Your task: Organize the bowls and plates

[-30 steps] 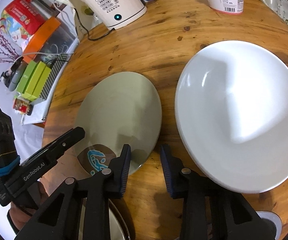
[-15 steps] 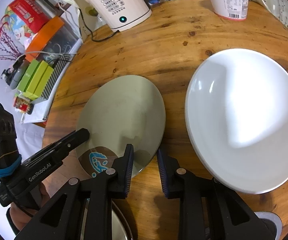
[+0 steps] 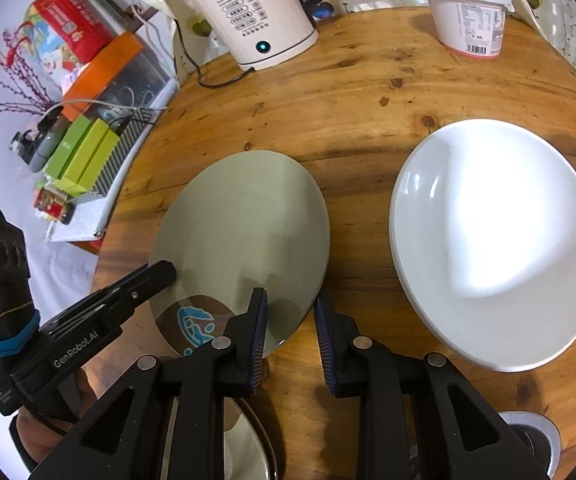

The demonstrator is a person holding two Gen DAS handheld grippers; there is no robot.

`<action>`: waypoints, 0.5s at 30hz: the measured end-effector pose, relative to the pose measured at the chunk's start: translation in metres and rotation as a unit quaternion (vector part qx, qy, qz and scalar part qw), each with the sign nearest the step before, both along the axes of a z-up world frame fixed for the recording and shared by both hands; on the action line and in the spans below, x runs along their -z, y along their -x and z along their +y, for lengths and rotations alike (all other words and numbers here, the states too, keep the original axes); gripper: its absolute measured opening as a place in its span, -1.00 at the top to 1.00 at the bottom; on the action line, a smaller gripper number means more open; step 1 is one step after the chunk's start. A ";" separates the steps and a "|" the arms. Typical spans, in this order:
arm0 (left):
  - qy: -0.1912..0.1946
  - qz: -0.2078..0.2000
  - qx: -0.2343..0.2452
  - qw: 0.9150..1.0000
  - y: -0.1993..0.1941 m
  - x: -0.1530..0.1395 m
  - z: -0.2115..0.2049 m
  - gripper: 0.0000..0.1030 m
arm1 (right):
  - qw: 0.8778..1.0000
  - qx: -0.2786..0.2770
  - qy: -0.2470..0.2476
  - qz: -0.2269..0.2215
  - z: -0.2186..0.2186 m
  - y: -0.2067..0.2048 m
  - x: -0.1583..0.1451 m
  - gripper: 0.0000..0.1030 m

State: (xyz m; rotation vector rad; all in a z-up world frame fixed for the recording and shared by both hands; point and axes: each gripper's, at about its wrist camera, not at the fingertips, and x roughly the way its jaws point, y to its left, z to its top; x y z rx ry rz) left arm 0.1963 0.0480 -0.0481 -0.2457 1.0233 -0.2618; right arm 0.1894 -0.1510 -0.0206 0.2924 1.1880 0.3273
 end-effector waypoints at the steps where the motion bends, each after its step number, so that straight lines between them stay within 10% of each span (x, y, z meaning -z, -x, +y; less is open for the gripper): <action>1: 0.000 -0.001 -0.001 1.000 0.002 -0.001 0.000 0.49 | 1.000 -0.001 -0.001 -0.001 0.000 0.001 -0.001 0.55; 15: -0.008 -0.011 -0.019 1.000 0.038 -0.016 0.002 0.49 | 1.000 -0.017 -0.008 -0.010 0.002 0.031 -0.016 0.55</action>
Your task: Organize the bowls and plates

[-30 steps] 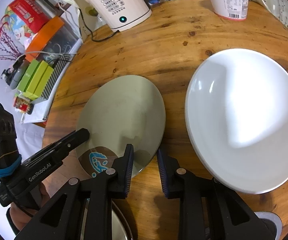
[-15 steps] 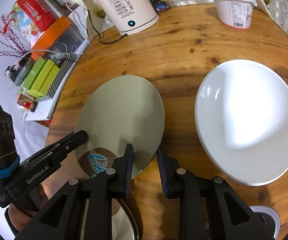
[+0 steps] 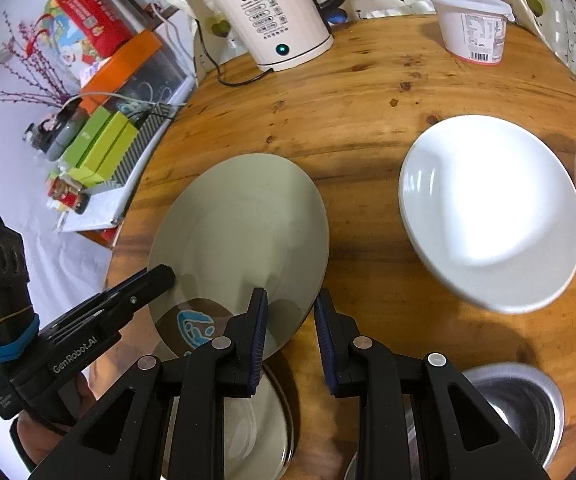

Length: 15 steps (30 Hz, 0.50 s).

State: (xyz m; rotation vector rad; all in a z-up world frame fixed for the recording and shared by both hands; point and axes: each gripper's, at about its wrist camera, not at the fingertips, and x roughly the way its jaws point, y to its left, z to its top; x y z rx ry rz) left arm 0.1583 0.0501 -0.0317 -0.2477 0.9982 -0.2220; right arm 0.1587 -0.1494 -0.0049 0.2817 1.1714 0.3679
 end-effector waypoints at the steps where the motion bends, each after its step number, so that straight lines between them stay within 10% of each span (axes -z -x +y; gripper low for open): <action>1: -0.001 -0.002 -0.002 1.000 0.005 -0.002 -0.001 0.49 | 1.000 -0.001 0.000 -0.001 0.000 0.003 -0.001 0.55; 15: -0.004 -0.006 -0.018 1.000 0.060 -0.008 0.001 0.49 | 1.000 -0.028 0.001 -0.005 0.006 0.047 -0.010 0.55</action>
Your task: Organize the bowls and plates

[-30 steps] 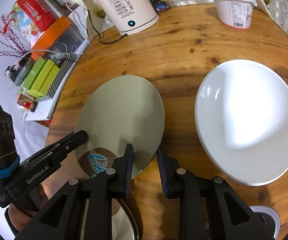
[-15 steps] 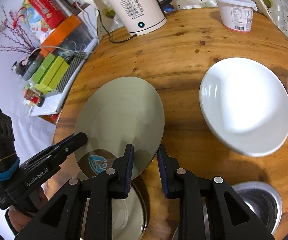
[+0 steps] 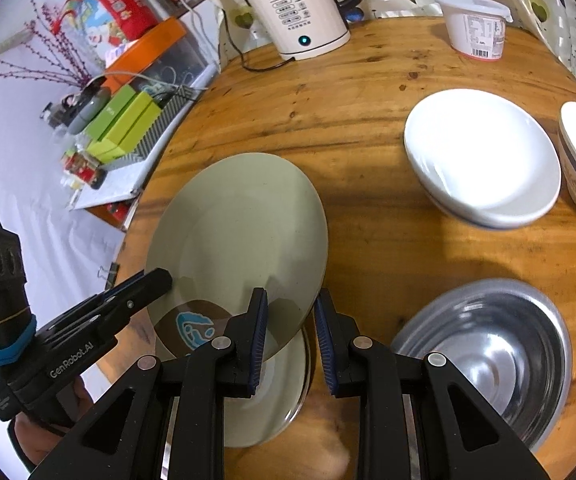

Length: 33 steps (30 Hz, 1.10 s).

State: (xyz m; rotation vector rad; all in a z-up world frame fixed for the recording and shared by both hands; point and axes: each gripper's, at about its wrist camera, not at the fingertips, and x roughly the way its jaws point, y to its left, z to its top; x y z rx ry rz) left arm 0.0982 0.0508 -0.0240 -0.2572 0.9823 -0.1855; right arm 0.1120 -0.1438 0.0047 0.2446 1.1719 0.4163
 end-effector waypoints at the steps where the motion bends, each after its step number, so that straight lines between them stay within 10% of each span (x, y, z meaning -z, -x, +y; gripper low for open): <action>1: 0.001 0.000 -0.001 1.000 0.003 0.000 0.001 0.49 | 1.000 -0.002 0.001 0.000 0.001 0.003 0.000 0.55; 33: 0.000 0.025 -0.030 0.999 0.059 0.020 0.004 0.49 | 0.999 -0.041 0.027 0.018 0.014 0.039 0.016 0.55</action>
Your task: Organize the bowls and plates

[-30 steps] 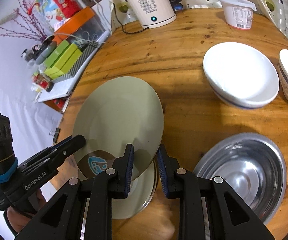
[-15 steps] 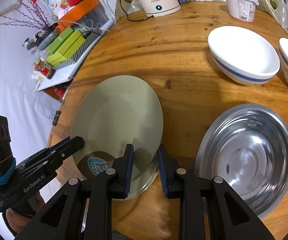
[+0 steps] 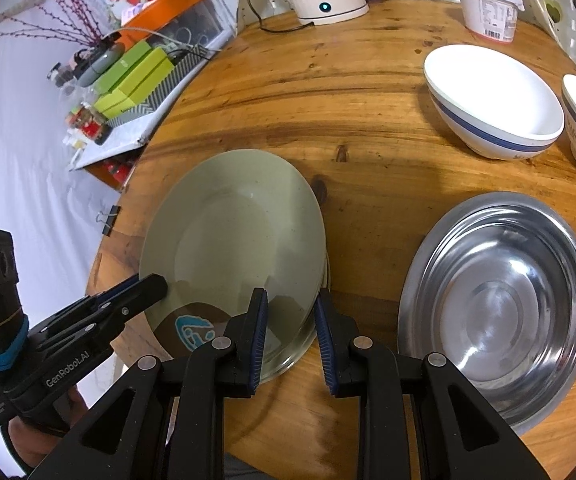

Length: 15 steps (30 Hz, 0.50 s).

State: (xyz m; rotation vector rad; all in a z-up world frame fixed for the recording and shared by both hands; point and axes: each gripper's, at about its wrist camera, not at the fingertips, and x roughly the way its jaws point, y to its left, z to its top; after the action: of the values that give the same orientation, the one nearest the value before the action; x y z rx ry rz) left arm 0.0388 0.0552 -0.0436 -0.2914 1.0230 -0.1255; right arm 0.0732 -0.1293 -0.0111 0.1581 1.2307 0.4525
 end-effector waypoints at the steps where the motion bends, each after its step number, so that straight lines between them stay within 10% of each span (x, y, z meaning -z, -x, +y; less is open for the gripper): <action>1: 0.000 0.000 0.000 1.000 0.000 0.000 0.000 0.49 | 1.000 -0.002 0.001 -0.001 0.000 0.000 0.000 0.55; 15: -0.004 0.002 -0.008 1.000 0.008 0.001 0.001 0.49 | 0.999 -0.025 0.036 -0.023 0.013 0.007 -0.002 0.46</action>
State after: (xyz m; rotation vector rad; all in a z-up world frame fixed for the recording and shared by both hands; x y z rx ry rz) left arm 0.0305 0.0566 -0.0447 -0.2934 1.0245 -0.1061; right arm 0.0665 -0.1159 -0.0087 0.0554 1.2062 0.4522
